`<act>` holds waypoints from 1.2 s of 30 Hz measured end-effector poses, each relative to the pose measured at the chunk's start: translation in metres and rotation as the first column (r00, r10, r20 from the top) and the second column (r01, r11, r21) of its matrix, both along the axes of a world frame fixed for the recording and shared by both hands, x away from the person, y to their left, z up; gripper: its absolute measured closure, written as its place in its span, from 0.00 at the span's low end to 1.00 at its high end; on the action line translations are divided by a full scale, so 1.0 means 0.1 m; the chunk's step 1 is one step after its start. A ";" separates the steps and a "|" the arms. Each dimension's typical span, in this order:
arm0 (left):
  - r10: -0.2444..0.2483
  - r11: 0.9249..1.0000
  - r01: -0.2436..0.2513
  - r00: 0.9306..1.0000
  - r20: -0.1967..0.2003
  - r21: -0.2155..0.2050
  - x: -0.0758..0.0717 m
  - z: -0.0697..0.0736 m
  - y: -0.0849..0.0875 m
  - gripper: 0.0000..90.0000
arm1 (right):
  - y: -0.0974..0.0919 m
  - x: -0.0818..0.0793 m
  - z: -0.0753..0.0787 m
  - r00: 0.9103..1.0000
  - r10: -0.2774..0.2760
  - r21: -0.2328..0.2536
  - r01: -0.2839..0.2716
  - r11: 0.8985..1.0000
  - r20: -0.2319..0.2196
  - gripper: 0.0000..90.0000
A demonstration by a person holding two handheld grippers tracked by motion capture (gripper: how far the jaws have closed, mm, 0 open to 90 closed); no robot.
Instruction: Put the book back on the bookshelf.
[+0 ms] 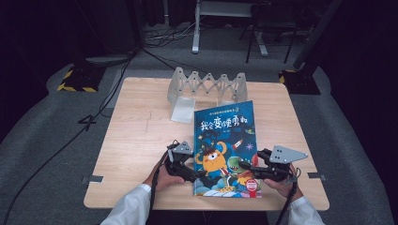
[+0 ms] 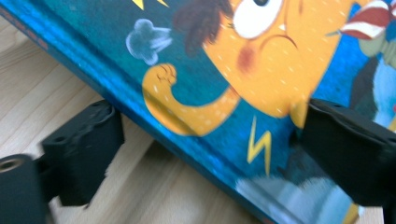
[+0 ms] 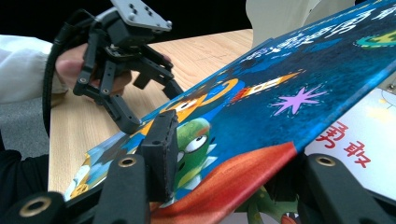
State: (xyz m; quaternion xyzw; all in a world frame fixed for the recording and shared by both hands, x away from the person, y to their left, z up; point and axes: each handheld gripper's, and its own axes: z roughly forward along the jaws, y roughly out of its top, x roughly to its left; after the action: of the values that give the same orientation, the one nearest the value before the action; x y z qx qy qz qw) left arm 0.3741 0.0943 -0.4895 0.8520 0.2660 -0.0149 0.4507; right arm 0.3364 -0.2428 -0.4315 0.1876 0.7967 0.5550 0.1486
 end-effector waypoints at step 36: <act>0.114 0.977 -0.061 0.958 0.263 -0.202 -0.30 0.60 0.32 0.42 | 0.03 -0.11 -0.08 0.998 0.064 -0.021 -0.064 0.998 -0.001 0.71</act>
State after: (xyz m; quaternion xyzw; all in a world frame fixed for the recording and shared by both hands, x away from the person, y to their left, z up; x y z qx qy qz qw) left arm 0.3436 0.1264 -0.4292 0.7856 0.2361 0.0974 0.5635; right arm 0.3258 -0.2398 -0.4392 0.1606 0.8079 0.5512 0.1328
